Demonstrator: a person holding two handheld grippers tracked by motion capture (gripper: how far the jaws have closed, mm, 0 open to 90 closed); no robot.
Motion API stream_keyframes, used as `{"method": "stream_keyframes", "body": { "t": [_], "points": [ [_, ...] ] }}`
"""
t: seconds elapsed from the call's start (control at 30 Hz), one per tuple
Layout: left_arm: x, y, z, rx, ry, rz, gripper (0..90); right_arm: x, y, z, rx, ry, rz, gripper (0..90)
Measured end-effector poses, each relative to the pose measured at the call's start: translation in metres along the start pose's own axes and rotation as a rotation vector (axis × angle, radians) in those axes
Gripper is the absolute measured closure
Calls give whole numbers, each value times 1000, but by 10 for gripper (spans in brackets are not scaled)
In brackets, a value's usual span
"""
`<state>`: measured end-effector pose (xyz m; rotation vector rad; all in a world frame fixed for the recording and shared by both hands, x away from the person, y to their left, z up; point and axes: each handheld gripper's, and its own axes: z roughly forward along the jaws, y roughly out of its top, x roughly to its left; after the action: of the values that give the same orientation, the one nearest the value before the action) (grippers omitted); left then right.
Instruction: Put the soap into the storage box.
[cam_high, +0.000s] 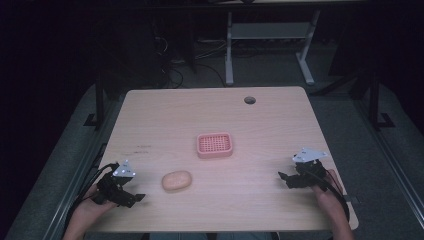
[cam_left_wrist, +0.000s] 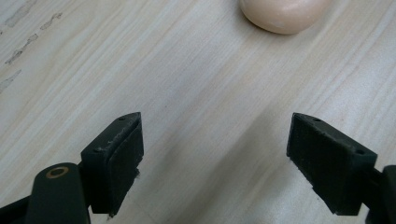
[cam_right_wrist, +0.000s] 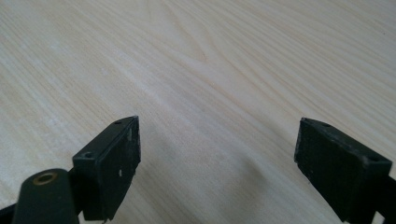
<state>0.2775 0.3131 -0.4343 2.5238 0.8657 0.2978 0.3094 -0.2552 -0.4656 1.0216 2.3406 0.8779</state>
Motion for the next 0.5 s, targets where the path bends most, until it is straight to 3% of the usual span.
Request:
{"method": "stream_keyframes", "body": {
  "t": [0.2,0.5],
  "points": [
    [-2,2,2,1,-3,1,189,-1,-1,-1,-8,-2,1,139],
    [-9,9,2,-2,-9,38,193,3,1,0,0,3,-4,139]
  ]
}}
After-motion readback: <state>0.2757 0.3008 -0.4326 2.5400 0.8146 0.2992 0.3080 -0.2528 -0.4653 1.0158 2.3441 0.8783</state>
